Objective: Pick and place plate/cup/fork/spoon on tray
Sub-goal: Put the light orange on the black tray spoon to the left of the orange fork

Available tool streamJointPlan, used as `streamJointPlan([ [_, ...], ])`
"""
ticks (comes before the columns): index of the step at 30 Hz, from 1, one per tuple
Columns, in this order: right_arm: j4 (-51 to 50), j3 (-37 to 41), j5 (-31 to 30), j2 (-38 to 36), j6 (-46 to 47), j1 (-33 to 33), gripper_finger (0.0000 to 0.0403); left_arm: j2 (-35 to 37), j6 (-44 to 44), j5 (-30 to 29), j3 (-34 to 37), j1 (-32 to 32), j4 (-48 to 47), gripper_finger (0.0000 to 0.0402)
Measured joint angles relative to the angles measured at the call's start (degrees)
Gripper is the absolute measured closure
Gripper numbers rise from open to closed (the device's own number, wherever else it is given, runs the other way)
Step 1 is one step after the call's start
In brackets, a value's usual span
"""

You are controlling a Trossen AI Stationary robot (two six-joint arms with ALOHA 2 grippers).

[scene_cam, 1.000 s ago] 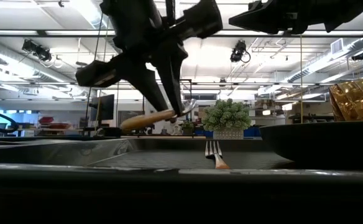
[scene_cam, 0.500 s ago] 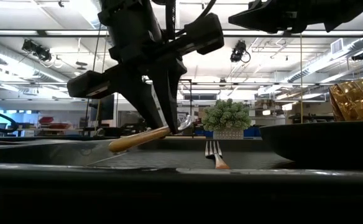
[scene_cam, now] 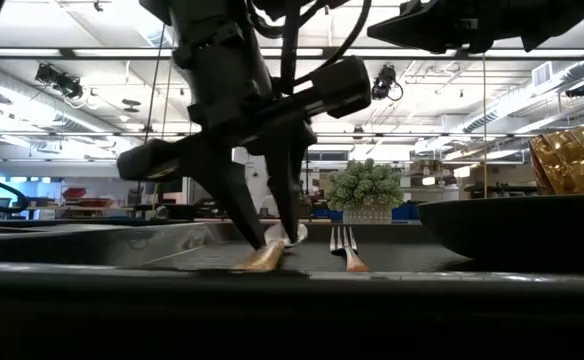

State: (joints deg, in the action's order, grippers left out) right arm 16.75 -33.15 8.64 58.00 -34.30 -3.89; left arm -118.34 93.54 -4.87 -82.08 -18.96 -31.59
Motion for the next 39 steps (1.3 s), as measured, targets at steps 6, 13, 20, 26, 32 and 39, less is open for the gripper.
streamJointPlan([
  [6, -0.3, 0.0, 0.0, 0.0, 0.0, 0.0, 0.0309, 0.0, -3.8, 0.3, 0.0, 1.0, 1.2, 0.0254],
  [13, -0.4, 0.0, 0.0, 0.0, 0.0, 0.0, 0.0309, 2.3, -7.4, 0.2, -0.1, 1.5, 0.0, 0.0246],
  [20, -0.4, 0.0, 0.0, 0.0, 0.0, 0.0, 0.0309, 5.4, -11.5, -1.1, -0.1, 1.0, -5.5, 0.0257],
  [26, -0.3, 0.0, 0.7, 0.0, 0.2, 0.0, 0.0309, 8.6, -19.0, -9.4, -0.1, -0.2, -6.6, 0.026],
  [32, -0.3, 0.0, 0.9, 0.0, 0.3, -0.5, 0.0309, 8.5, -32.2, -11.9, -0.1, -1.0, 3.9, 0.026],
  [39, -4.3, 0.0, -1.9, -2.3, -1.5, -0.8, 0.0309, 4.1, -45.9, -15.4, -0.1, -0.7, 11.6, 0.026],
])
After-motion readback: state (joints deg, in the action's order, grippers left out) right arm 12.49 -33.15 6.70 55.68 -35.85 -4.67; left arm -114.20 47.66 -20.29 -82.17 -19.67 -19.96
